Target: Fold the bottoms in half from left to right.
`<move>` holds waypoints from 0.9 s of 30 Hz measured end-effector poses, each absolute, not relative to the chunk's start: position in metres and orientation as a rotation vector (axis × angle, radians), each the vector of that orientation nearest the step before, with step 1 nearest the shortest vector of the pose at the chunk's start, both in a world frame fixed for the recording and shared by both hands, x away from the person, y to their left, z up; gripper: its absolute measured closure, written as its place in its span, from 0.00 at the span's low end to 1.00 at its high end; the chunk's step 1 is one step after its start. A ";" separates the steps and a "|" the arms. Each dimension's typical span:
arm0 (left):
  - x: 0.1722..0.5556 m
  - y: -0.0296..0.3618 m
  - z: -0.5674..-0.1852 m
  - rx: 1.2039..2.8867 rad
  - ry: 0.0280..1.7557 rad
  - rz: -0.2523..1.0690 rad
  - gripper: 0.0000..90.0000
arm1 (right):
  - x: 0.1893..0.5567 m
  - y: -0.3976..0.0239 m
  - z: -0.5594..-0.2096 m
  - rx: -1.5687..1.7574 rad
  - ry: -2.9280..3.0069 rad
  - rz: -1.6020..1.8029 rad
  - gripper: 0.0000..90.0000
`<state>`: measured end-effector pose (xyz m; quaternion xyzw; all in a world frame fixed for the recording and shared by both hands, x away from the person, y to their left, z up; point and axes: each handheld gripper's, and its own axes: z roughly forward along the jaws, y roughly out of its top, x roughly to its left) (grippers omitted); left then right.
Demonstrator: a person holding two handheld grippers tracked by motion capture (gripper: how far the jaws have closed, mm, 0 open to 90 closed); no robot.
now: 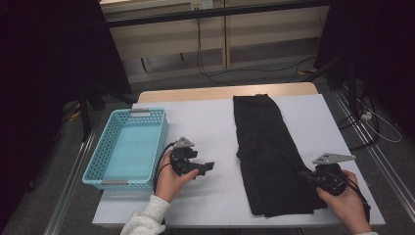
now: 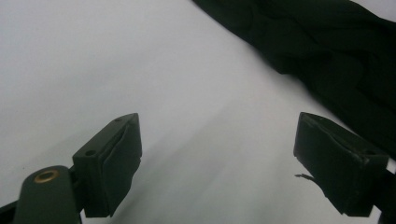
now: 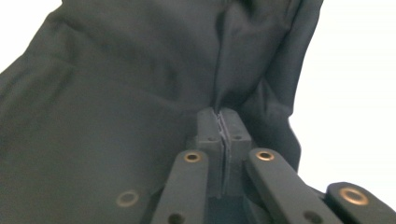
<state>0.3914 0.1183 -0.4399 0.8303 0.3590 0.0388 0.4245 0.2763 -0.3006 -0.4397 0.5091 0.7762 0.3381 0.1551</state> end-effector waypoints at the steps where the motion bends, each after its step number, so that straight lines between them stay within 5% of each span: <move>1: 0.391 0.118 -0.440 2.077 0.898 0.097 0.17 | 0.276 -0.302 -0.437 1.453 2.217 0.970 1.00; 10: 0.392 0.118 -0.440 2.078 0.897 0.101 0.17 | 0.275 -0.319 -0.434 1.483 2.169 0.898 0.97; 17: 0.393 0.119 -0.441 2.084 0.898 0.101 0.17 | 0.282 -0.320 -0.428 1.469 2.116 0.944 0.73; 27: 0.394 0.117 -0.443 2.084 0.902 0.098 0.17 | 0.331 -0.308 -0.433 1.488 2.073 0.945 0.75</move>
